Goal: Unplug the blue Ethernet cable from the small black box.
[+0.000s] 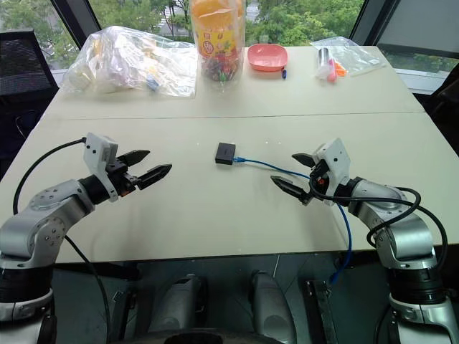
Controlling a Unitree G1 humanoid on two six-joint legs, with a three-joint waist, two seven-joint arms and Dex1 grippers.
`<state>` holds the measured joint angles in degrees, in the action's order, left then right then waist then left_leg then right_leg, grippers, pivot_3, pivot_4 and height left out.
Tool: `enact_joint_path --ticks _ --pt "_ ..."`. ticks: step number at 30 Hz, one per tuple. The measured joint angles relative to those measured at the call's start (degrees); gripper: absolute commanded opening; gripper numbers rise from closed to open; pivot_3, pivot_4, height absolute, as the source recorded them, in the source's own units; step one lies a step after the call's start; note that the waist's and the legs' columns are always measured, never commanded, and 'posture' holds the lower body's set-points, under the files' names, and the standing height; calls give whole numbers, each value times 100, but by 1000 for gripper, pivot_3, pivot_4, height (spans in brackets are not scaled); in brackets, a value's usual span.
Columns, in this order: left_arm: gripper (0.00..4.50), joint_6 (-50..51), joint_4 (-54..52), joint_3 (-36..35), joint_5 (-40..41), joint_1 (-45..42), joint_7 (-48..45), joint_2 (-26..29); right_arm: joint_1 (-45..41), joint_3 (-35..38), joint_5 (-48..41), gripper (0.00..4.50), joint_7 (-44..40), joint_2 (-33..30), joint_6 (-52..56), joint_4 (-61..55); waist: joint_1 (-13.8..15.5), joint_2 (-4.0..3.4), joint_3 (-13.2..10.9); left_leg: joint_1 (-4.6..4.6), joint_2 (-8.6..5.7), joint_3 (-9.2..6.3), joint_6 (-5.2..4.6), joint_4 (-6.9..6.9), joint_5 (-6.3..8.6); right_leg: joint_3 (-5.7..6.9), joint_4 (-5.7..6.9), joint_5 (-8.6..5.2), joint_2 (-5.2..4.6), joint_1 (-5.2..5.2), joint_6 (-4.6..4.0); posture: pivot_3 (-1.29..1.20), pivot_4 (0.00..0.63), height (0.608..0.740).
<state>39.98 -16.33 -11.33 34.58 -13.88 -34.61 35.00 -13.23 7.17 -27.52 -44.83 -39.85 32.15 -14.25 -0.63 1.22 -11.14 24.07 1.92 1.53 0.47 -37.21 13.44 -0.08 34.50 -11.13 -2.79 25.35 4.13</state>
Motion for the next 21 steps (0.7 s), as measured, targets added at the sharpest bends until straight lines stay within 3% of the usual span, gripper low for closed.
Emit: enact_joint_path --ticks 4,10,16,21 --pt "4480 -80 465 205 -54 -296 -616 346 -235 -128 184 4500 -171 -83 -68 334 -1 0 0 -1 0 1 0 -2 0 0 2 0 1 0 0 0 150 740" --pt "4480 -235 1191 949 -129 -946 -2254 904 -1311 -1187 927 4500 -761 53 -640 1604 -40 -1 0 -6 2 4 -1 -5 -1 -2 10 3 5 1 -5 0 150 740" --pt "4480 -290 1417 1150 -141 -1400 -3388 1400 -2929 -1939 1636 4500 -1364 888 -1575 4100 -46 -2 -2 -6 4 2 -1 -1 -1 -3 24 1 11 7 -2 0 150 740" --pt "4480 -315 1456 1030 -159 -1360 -3386 1450 -3793 -2164 2112 4500 -1669 1443 -2270 5904 -25 -1 -4 -3 2 2 -1 -6 -1 -5 40 -2 6 9 3 0 150 740"
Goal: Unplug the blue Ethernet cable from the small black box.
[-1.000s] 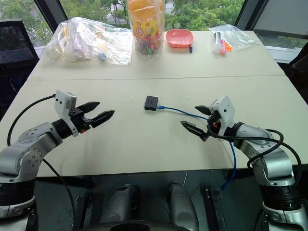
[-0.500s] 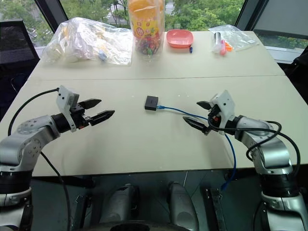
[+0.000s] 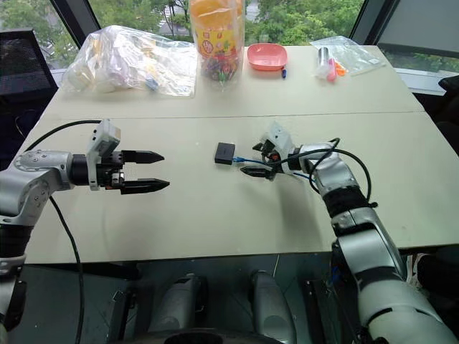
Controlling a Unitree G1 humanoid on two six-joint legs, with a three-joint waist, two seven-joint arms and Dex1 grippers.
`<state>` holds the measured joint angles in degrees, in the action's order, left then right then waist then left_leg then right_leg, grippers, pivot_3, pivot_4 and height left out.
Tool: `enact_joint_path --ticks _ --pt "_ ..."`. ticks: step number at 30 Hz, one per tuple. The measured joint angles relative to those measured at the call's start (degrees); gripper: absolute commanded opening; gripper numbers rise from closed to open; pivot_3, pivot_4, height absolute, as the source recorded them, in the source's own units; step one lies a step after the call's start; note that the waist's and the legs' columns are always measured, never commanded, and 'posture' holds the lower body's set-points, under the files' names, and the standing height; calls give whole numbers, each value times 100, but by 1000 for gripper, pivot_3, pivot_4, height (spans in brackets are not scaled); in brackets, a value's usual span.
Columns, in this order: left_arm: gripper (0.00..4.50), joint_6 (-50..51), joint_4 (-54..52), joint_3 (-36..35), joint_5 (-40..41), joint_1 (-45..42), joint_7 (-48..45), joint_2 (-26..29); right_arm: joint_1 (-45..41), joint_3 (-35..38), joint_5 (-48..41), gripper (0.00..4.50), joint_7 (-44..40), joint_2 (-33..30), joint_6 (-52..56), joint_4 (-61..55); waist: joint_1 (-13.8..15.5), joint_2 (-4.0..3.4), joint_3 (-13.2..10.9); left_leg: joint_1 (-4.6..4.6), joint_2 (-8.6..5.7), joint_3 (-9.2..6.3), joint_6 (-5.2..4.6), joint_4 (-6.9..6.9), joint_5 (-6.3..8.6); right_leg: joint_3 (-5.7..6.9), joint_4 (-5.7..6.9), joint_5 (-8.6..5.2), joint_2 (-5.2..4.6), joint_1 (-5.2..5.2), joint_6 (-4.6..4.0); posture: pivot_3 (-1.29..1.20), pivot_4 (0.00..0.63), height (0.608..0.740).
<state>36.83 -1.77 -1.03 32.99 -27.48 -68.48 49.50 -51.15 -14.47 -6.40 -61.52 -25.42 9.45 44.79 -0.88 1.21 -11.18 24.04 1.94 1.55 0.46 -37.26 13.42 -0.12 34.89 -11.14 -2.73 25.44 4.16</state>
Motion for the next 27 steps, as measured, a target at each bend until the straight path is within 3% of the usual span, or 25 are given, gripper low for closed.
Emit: enact_joint_path --ticks 4,7,14,20,22,27 --pt "4480 29 -191 -233 23 191 128 14 -434 -52 299 4500 -174 268 -609 979 -27 0 0 -11 0 1 0 -1 0 -4 14 0 -1 -1 1 0 150 740" --pt "4500 81 -360 -294 47 282 266 -6 -676 -23 477 3633 -87 458 -987 1537 -45 0 0 -33 1 4 2 0 -1 -9 30 0 3 -7 -1 0 150 740" --pt "4500 148 -515 -376 117 566 464 -36 -800 33 768 16 -155 743 -1783 2069 -139 0 1 -62 2 6 3 10 -2 -17 38 0 6 -25 -1 0 150 740" --pt "4500 55 565 -377 83 -197 610 -651 -660 -7 1276 16 578 607 -2555 1836 -103 -1 0 -64 -2 5 14 3 -9 -18 43 0 3 -30 -2 0 150 740" --pt "4500 352 1484 -704 481 -945 654 -1236 -449 5 1562 16 1359 386 -3178 1367 -30 2 -3 -53 -5 6 27 0 -17 -18 43 4 2 -21 6 0 150 740" --pt "4500 289 3138 -698 504 -1966 166 -1664 -22 201 1626 16 1964 167 -3712 -228 -79 3 -2 -60 -6 16 27 15 -17 -30 41 9 4 -20 32 0 150 740"
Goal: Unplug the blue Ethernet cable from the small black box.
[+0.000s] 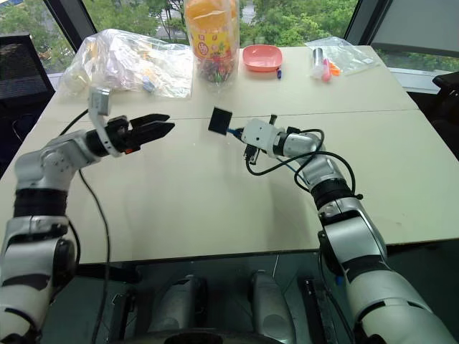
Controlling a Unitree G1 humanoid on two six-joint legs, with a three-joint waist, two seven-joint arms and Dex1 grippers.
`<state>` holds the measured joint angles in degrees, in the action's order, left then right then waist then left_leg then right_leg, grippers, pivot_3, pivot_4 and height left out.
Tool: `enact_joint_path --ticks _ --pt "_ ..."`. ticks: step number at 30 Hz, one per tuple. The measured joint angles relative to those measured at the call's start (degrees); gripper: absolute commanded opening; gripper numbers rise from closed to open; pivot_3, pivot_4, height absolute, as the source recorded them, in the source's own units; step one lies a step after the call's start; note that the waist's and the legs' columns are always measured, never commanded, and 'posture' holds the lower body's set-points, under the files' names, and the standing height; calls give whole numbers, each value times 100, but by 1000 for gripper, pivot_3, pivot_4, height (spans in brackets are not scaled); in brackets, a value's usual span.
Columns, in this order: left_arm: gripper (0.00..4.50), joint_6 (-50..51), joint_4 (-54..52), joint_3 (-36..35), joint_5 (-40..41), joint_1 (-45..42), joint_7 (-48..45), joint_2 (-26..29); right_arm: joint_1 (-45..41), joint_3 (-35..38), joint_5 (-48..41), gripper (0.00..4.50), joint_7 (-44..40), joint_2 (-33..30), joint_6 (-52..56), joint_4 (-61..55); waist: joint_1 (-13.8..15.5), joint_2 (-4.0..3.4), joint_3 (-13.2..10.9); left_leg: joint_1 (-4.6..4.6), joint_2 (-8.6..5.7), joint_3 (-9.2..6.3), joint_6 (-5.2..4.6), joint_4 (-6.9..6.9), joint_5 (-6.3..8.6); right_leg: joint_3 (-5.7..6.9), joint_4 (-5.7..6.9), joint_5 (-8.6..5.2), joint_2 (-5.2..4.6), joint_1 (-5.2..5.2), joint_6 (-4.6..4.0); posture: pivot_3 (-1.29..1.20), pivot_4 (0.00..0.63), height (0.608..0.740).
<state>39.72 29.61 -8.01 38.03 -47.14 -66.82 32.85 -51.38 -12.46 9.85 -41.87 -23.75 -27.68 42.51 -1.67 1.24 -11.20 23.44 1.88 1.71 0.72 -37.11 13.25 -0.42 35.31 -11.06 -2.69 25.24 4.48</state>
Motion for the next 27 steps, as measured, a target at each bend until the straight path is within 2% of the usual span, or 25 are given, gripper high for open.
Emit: enact_joint_path --ticks 4,7,11,17,20,27 --pt "4500 -763 1757 268 -652 -910 -184 -550 614 23 278 16 336 -456 -132 -969 93 3 -2 8 -2 -4 0 -1 0 7 -4 -2 0 1 2 0 150 740" --pt "4500 -1454 2782 330 -1073 -1622 -180 -1012 850 29 369 16 495 -558 -44 -1486 94 5 -2 15 -7 5 0 -12 0 -6 -16 -2 -4 -1 -1 0 150 740" --pt "4500 -1902 3424 313 -1333 -2086 -443 -1301 973 33 400 16 616 -601 118 -1924 5 5 -2 2 -6 19 -2 -4 1 -26 -14 -2 1 1 0 0 150 740" --pt "4500 -2049 3996 188 -1540 -2275 -618 -1543 1211 31 436 16 697 -640 320 -2286 -42 7 -3 3 -5 16 -3 -3 1 -25 -9 -2 2 2 2 0 150 740" --pt "3705 -2114 4065 52 -1587 -2382 -567 -1626 1309 25 471 0 712 -641 370 -2482 -52 7 -3 3 -6 18 -3 -3 2 -27 -11 -2 1 2 2 0 150 740" --pt "840 -2021 4077 -30 -1700 -2443 -867 -1653 1406 -3 602 0 734 -648 552 -2704 -63 7 -3 3 -6 16 -3 -3 2 -26 -10 -2 2 3 2 0 150 740"
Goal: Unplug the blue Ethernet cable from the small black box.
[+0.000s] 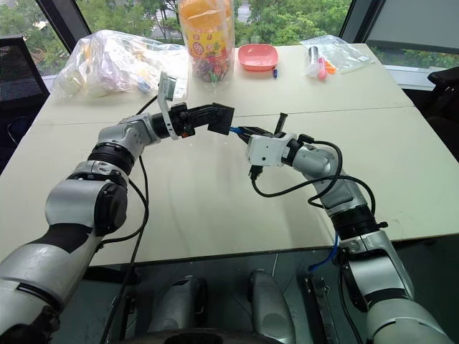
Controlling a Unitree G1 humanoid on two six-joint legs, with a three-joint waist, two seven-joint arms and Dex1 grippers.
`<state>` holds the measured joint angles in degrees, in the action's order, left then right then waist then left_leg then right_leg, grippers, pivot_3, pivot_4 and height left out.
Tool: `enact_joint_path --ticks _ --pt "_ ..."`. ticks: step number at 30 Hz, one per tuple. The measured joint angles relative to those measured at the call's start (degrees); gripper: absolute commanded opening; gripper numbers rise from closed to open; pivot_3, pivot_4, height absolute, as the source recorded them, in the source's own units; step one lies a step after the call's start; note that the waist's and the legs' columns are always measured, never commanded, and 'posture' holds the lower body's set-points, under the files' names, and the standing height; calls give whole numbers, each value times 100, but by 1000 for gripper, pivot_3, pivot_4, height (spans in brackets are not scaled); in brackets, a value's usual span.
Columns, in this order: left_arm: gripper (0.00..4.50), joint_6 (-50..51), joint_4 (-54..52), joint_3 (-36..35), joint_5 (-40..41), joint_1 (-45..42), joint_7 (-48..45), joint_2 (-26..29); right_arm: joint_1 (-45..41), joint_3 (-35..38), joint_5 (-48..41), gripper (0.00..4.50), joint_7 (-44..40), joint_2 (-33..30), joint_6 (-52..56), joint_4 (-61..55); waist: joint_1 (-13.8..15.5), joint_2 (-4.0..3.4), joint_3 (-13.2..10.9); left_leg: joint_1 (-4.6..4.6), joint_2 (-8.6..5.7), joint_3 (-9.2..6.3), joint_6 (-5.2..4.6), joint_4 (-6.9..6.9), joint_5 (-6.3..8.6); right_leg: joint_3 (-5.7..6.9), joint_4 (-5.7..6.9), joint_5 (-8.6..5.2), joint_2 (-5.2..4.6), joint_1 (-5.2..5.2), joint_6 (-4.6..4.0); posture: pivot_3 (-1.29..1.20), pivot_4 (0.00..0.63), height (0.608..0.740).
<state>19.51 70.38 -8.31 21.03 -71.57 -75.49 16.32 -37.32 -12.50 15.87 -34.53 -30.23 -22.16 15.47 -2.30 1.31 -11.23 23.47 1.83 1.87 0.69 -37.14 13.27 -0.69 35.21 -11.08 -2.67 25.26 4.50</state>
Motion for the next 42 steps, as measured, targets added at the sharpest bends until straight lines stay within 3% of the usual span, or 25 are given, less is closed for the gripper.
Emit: enact_joint_path --ticks 1,4,5,7,10,14,16,22,33,42 --pt "547 24 0 -16 -5 -11 -66 -37 17 -6 44 0 13 1 45 1 2 0 0 0 0 1 0 0 0 0 0 0 0 0 0 0 150 740" --pt "528 38 30 -41 -59 -11 -90 -31 17 -31 96 0 17 0 47 -4 2 0 0 0 0 0 0 0 0 0 -1 0 0 0 0 0 150 740" --pt "528 40 31 -42 -70 -11 -90 -30 17 -34 91 857 -5 0 59 -12 2 0 0 0 0 0 0 0 0 0 0 0 0 0 0 0 150 740" --pt "528 76 49 -53 -110 -10 -1 -12 70 -25 73 1568 -63 -5 244 -223 1 0 0 0 0 0 0 1 0 0 0 0 0 2 0 0 150 740" --pt "528 310 54 -279 -31 32 76 23 702 333 -401 3040 -57 157 1221 -981 17 5 3 1 1 -7 -2 2 1 3 4 -3 0 0 7 0 150 740" --pt "528 796 54 -737 249 278 123 149 1972 1255 -2636 3040 458 1602 3683 -2470 9 5 3 5 6 -15 -3 3 2 7 20 -2 1 9 6 0 150 740" --pt "528 1037 49 -890 361 337 126 96 2114 1518 -3781 3040 845 2220 4660 -3109 -2 3 2 3 7 -15 -2 1 2 7 25 1 -1 9 1 0 150 740" --pt "528 1935 -459 -1313 878 574 100 -44 2146 1950 -6169 3040 1746 3330 6067 -3910 6 4 4 -3 9 -22 -3 -9 2 12 23 4 -1 -1 -10 0 150 740" --pt "528 3126 -2291 -1563 1741 1329 677 -446 2064 2065 -6799 3040 2126 3447 5980 -3307 -3 4 4 0 7 -20 -3 -1 2 10 13 4 0 0 -5 0 150 740" --pt "528 3290 -2673 -1566 2070 1487 1069 -538 1846 2064 -6900 3040 2064 3494 5711 -3093 -7 4 4 0 7 -22 -3 0 2 11 11 4 2 0 -5 0 150 740"
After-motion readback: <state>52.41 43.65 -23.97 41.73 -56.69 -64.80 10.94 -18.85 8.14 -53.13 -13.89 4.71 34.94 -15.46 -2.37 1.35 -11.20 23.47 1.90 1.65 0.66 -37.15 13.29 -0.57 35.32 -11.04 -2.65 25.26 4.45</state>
